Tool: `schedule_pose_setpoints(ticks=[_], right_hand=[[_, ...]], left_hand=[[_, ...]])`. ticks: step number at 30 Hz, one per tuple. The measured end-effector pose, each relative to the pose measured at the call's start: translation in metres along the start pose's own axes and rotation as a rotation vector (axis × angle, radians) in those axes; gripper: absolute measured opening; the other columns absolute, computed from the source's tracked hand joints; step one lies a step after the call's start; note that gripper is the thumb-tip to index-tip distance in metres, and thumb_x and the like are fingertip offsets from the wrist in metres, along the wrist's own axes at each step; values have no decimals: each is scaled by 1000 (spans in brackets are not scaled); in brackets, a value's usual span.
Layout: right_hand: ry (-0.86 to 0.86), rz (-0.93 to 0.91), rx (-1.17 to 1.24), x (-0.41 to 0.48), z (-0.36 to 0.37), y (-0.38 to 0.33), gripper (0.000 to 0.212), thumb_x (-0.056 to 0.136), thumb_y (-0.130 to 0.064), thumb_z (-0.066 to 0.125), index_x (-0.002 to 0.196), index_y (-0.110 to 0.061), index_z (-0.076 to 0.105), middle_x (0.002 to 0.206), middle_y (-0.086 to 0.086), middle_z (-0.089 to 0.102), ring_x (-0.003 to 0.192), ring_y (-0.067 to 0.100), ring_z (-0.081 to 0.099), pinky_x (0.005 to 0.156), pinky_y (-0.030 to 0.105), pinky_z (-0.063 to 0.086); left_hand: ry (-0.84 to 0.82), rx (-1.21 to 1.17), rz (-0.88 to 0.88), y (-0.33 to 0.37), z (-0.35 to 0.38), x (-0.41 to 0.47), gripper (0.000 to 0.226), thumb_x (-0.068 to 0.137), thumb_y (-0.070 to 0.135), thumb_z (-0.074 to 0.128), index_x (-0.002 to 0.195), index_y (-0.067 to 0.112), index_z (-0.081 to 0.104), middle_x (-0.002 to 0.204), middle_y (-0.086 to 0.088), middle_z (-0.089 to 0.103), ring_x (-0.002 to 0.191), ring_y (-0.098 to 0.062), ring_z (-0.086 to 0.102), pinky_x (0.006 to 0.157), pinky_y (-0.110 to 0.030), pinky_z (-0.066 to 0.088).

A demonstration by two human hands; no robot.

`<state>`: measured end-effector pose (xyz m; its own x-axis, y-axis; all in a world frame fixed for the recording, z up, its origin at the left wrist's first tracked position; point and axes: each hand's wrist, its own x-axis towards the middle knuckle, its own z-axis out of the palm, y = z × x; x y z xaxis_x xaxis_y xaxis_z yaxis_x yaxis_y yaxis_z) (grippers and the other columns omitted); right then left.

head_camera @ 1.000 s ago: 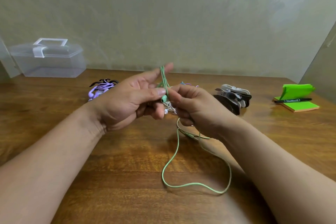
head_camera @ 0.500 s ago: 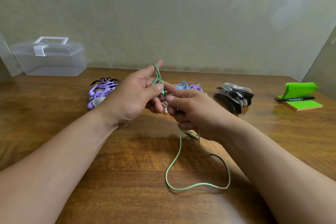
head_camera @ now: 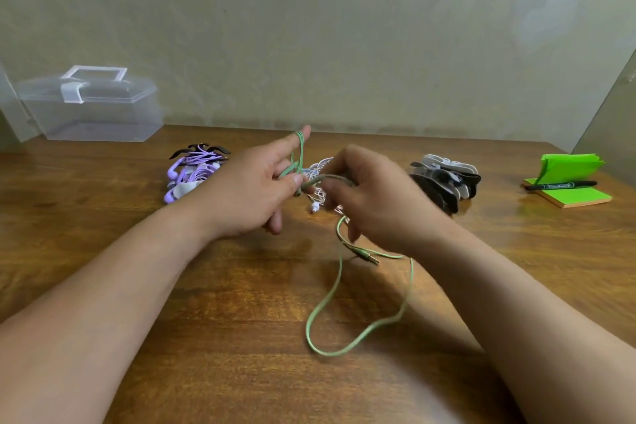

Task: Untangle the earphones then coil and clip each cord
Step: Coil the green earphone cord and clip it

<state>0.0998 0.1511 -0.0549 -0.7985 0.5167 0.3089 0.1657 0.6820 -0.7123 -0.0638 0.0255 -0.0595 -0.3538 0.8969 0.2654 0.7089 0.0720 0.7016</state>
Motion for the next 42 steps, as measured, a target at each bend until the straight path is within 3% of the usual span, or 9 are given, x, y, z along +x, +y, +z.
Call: schedule_pose_setpoints(ticks=[2, 5, 9, 15, 20, 24, 29, 36, 42], right_hand=[[45, -13, 131, 2, -9, 0, 6, 103, -19, 65, 99, -15, 67, 79, 0, 74, 47, 20, 60, 45, 31, 47], [48, -38, 329, 5, -18, 2, 7, 102, -17, 68, 99, -11, 71, 76, 3, 73, 52, 5, 55, 51, 20, 42], [53, -96, 382, 7, -22, 9, 9, 97, -15, 73, 101, -7, 75, 85, 10, 75, 70, 8, 65, 63, 18, 46], [-39, -133, 464, 4, -26, 8, 13, 92, -6, 75, 102, 2, 76, 81, 7, 78, 69, 8, 71, 63, 16, 50], [-237, 7, 788, 11, -24, 19, 18, 95, -22, 63, 96, -12, 78, 64, -1, 47, 56, 12, 20, 44, 19, 21], [-284, 12, 849, 9, -3, 19, 18, 102, -26, 59, 92, -11, 63, 64, -2, 41, 53, 10, 20, 42, 18, 21], [-146, 1, 402, 6, 14, 10, 23, 111, -22, 51, 113, -21, 73, 74, -1, 58, 53, 2, 39, 50, 17, 31], [-145, -31, 74, -2, 8, 1, 25, 110, -23, 50, 104, -16, 73, 74, -1, 60, 56, 0, 45, 57, 17, 37], [-221, -72, -114, -5, 17, -7, 34, 110, -23, 47, 79, -33, 55, 74, -4, 64, 56, 0, 54, 54, 15, 37]], left_hand=[[-90, -22, -25, -1, -3, -2, 68, 107, 17, 53, 159, 49, 23, 104, -2, 73, 54, -26, 69, 56, -27, 53], [-262, -143, -2, 5, -7, -7, 62, 109, 13, 50, 158, 45, 30, 115, 1, 74, 52, -23, 64, 55, -26, 50], [-445, -247, 34, 18, -10, -13, 48, 109, 14, 48, 148, 41, 45, 115, -6, 74, 52, -23, 58, 56, -29, 47], [-574, -319, 8, 24, -16, -17, 33, 108, 14, 50, 138, 28, 55, 109, -12, 75, 48, -21, 56, 54, -29, 44], [-629, -593, 65, 25, -22, -21, 56, 101, 11, 57, 153, 29, 47, 107, -19, 74, 45, -16, 57, 49, -20, 48], [-427, -804, 99, 25, -12, -17, 57, 98, 14, 58, 151, 31, 51, 113, -17, 75, 39, -11, 53, 42, -16, 41], [-27, -662, 54, 17, -5, -2, 60, 103, 14, 52, 157, 36, 36, 121, -8, 75, 34, -7, 38, 38, -17, 30], [78, -497, 23, 6, 1, 4, 62, 106, 7, 51, 160, 32, 31, 116, -3, 77, 33, -9, 35, 41, -16, 37], [199, -448, 11, 5, 11, 4, 64, 105, 8, 55, 160, 33, 33, 110, -1, 79, 34, -8, 29, 37, -22, 29]])
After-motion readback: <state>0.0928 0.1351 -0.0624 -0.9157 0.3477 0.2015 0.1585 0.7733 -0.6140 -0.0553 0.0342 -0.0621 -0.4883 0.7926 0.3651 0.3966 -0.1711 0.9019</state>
